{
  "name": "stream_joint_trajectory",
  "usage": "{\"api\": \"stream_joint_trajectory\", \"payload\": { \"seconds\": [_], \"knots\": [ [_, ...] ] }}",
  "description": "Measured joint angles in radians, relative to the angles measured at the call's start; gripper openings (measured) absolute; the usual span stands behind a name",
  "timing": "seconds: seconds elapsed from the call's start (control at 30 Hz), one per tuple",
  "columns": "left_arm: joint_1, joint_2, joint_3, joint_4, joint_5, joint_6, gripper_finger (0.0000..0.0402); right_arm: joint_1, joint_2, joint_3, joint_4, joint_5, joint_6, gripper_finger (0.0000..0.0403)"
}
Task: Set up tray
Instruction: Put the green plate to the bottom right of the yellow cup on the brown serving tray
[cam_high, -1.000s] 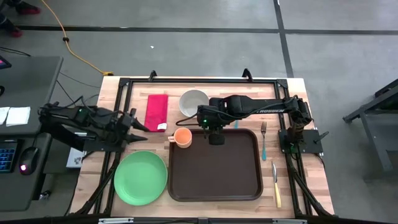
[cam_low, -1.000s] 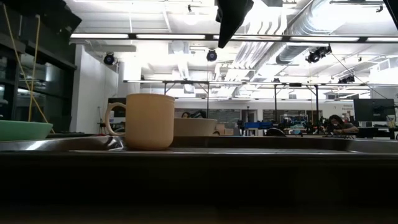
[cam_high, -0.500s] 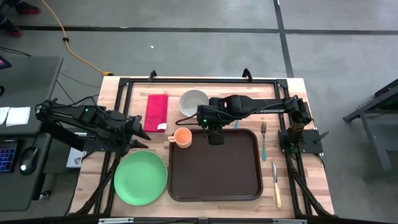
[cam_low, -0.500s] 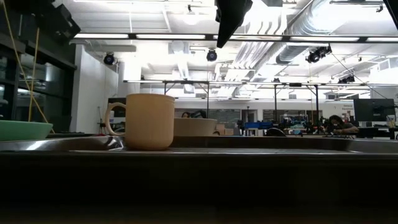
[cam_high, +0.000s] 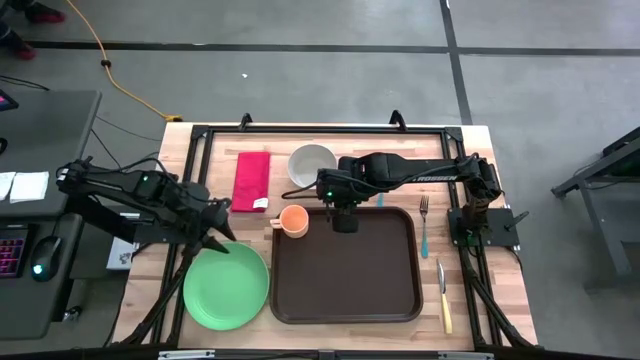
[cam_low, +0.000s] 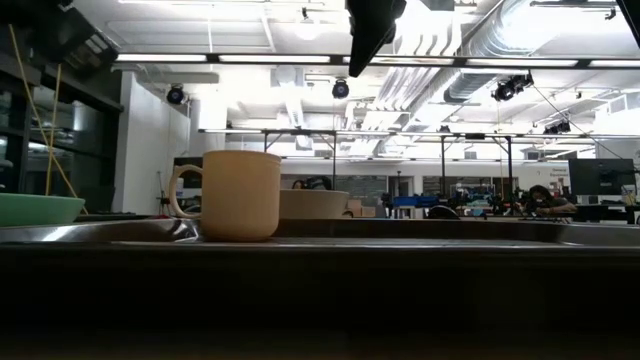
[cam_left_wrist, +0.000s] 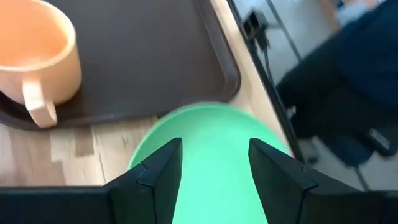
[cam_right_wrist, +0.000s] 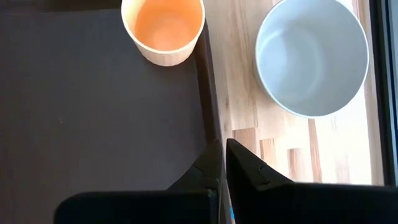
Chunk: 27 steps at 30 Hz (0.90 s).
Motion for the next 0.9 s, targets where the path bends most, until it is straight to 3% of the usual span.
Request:
{"api": "stream_joint_trajectory", "payload": {
  "seconds": [0.33,0.73,0.9],
  "knots": [
    [0.0,0.0,0.0,-0.175,-0.122,0.134,0.0214,0.0,0.0,0.0,0.0,0.0,0.012,0.0],
    [0.0,0.002,0.0,-0.224,-0.27,0.084,0.0211,0.0,0.0,-0.002,-0.019,0.004,-0.002,0.0],
    [0.0,0.002,0.0,-0.239,-0.294,0.056,0.021,-0.002,0.0,-0.002,-0.03,0.074,-0.007,0.0]
  ]
}}
